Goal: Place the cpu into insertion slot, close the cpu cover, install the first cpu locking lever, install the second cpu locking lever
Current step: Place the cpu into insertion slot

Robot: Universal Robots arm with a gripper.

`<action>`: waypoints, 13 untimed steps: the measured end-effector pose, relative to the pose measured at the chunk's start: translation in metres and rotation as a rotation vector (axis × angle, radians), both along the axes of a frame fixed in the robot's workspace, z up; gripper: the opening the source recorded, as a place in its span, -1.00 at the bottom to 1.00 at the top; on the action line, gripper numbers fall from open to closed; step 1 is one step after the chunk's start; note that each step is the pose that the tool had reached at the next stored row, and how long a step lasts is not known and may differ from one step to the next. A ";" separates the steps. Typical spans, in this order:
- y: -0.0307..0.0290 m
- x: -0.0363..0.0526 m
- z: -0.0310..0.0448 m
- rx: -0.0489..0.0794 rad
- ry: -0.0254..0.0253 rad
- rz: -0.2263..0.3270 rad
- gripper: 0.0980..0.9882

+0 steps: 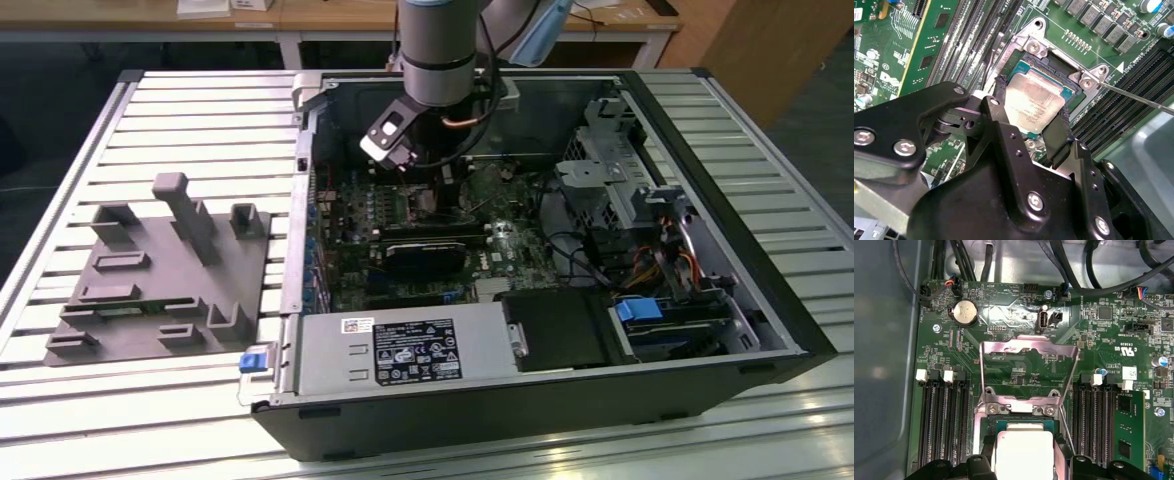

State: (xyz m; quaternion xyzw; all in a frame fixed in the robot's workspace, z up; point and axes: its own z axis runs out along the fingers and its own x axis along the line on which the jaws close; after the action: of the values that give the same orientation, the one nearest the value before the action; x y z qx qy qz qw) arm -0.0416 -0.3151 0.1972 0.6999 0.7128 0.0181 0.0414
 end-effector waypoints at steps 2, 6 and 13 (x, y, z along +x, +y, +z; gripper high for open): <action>0.0003 -0.0001 -0.0010 0.000 0.0000 0.000 0.00; 0.0008 -0.0001 -0.0027 0.000 0.0000 0.000 0.00; 0.0008 -0.0001 -0.0030 0.000 0.0001 0.000 0.00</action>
State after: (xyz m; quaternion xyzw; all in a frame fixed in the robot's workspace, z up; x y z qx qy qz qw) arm -0.0417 -0.3143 0.1942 0.7000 0.7127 0.0180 0.0414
